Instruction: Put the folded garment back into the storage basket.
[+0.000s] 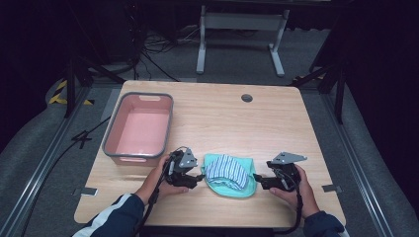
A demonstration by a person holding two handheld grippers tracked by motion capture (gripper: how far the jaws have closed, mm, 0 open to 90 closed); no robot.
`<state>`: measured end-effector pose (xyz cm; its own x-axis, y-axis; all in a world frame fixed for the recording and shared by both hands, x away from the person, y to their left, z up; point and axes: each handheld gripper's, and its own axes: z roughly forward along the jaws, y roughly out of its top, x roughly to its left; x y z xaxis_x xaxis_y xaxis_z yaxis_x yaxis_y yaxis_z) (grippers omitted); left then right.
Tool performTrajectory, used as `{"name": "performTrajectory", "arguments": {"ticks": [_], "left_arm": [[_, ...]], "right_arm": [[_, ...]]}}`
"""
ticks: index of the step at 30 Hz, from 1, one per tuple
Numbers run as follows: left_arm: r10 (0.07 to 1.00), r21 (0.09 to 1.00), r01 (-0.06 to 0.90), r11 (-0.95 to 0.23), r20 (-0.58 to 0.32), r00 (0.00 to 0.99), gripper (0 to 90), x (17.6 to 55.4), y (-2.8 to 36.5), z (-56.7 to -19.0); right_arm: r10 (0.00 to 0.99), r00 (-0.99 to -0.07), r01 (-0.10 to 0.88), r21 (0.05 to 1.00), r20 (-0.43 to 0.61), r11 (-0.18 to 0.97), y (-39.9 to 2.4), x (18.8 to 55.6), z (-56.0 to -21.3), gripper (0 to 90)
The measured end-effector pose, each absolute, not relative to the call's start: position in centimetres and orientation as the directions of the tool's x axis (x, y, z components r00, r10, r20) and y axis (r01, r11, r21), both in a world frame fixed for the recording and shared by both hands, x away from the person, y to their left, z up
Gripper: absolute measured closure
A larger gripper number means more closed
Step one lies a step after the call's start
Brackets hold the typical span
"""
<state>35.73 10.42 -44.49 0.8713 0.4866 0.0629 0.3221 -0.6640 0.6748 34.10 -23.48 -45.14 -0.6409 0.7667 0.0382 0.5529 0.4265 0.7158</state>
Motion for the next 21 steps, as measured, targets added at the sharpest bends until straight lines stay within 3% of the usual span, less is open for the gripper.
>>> {"name": "performTrajectory", "arguments": {"ticks": [15, 21], "left_arm": [[0.606, 0.652, 0.449, -0.612, 0.022, 0.795, 37.5, 38.6, 9.0, -45.9], [0.595, 0.629, 0.459, -0.627, 0.007, 0.804, 35.1, 38.9, 8.6, -46.5]], "right_arm": [[0.757, -0.653, 0.57, 0.684, 0.039, 0.456, -21.3, 35.3, -45.8, 29.6], [0.762, -0.646, 0.583, 0.669, 0.037, 0.461, -20.7, 35.6, -46.2, 29.6]]}}
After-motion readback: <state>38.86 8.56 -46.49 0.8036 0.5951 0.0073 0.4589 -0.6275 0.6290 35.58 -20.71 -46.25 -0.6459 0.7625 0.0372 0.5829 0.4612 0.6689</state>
